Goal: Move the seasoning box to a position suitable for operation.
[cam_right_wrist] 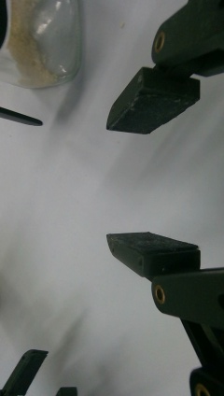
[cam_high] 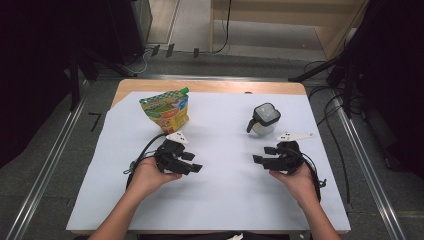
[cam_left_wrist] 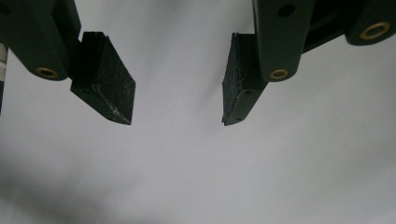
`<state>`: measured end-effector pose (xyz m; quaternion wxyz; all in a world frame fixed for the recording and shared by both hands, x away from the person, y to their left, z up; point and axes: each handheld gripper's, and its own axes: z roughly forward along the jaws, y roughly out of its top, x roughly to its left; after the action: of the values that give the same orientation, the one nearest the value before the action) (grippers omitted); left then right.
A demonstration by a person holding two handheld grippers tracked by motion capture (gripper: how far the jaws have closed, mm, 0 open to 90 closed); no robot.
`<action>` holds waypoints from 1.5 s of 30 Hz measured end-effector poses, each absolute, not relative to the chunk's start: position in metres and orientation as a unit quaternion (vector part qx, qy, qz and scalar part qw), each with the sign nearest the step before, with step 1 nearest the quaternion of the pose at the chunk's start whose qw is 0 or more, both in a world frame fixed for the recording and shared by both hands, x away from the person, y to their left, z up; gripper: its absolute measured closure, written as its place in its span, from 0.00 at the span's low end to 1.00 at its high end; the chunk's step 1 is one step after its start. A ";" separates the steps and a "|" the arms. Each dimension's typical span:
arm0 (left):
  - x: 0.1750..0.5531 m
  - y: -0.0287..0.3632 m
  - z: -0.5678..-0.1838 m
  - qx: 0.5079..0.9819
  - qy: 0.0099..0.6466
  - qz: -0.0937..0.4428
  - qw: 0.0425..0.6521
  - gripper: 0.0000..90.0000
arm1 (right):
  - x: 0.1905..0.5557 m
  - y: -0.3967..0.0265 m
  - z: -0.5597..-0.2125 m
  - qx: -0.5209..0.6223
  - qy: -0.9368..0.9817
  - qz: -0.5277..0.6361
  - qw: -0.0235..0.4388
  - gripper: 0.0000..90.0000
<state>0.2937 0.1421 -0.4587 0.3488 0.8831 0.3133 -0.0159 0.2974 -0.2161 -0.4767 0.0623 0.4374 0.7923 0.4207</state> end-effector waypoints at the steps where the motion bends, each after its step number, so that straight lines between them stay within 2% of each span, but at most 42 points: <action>1: 0.294 0.142 -0.459 0.882 0.314 -0.016 0.351 0.48 | 0.298 -0.215 -0.476 0.435 0.792 0.423 0.061 0.45; 8: 0.290 0.141 -0.459 0.881 0.301 -0.010 0.365 0.51 | 0.297 -0.214 -0.474 0.420 0.800 0.423 0.073 0.51; 12: 0.288 0.143 -0.459 0.885 0.295 0.005 0.361 0.51 | 0.298 -0.217 -0.475 0.426 0.790 0.436 0.059 0.52; 16: 0.287 0.146 -0.456 0.885 0.274 0.023 0.376 0.48 | 0.297 -0.218 -0.480 0.419 0.793 0.437 0.073 0.50; 19: 0.288 0.150 -0.454 0.881 0.284 0.016 0.377 0.48 | 0.298 -0.219 -0.482 0.426 0.792 0.433 0.061 0.48; 39: 0.292 0.155 -0.462 0.885 0.305 -0.006 0.353 0.50 | 0.299 -0.218 -0.484 0.418 0.800 0.424 0.067 0.47; 45: 0.292 0.156 -0.461 0.880 0.308 -0.005 0.363 0.51 | 0.299 -0.218 -0.483 0.415 0.802 0.424 0.071 0.47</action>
<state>0.2915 0.1564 -0.4606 0.3625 0.8796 0.3080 -0.0045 0.2986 -0.2178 -0.4827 0.0706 0.4146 0.8022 0.4238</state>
